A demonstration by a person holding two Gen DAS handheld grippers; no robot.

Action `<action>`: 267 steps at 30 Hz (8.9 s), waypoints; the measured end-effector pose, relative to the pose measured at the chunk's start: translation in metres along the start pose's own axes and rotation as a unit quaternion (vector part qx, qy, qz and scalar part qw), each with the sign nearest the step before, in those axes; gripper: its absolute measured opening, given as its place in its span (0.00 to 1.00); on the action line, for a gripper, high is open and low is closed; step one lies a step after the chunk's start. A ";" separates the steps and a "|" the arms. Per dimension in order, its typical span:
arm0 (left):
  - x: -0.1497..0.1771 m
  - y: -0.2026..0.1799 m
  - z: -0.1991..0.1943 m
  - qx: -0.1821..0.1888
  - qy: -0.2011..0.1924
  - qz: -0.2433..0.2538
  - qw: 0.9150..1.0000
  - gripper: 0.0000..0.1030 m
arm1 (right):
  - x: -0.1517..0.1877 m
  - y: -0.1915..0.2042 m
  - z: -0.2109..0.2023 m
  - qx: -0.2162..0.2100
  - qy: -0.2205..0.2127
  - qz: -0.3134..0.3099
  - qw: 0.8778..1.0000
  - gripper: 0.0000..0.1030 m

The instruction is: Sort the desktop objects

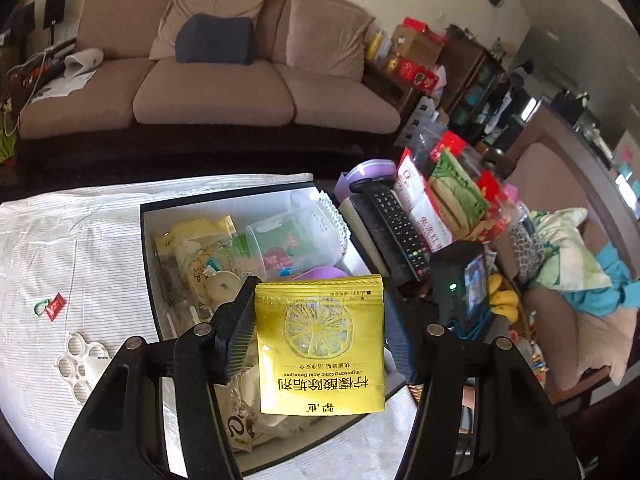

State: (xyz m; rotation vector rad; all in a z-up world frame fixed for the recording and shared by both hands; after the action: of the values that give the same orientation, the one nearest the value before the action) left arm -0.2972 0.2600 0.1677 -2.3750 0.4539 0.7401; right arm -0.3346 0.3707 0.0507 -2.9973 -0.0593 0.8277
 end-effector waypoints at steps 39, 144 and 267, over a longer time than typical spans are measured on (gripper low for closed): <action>-0.008 -0.127 -0.040 0.057 0.008 0.059 0.997 0.54 | 0.065 -0.030 -0.128 -0.090 -0.052 0.040 0.994 0.38; 0.282 0.382 -0.203 -0.206 -0.016 -0.208 0.956 1.00 | -0.007 0.451 0.032 -0.145 -0.054 -0.148 0.977 0.74; 0.127 0.424 -0.100 -0.118 0.059 0.120 0.984 0.95 | 0.070 0.374 -0.095 -0.309 -0.014 -0.189 0.932 0.17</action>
State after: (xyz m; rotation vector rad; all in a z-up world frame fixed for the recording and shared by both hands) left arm -0.3591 -0.1426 -0.0314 -2.6248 0.7491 0.8003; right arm -0.2151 -0.0021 0.0811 -3.3259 -1.0491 0.9374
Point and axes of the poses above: each gripper's, at about its wrist camera, not at the fingertips, and z roughly the way its jaws point, y to its left, x to its underside, the point moved 10 cm from there along z, roughly the way its jaws point, and after that the axes turned 10 degrees about x, right-handed, at the moved point
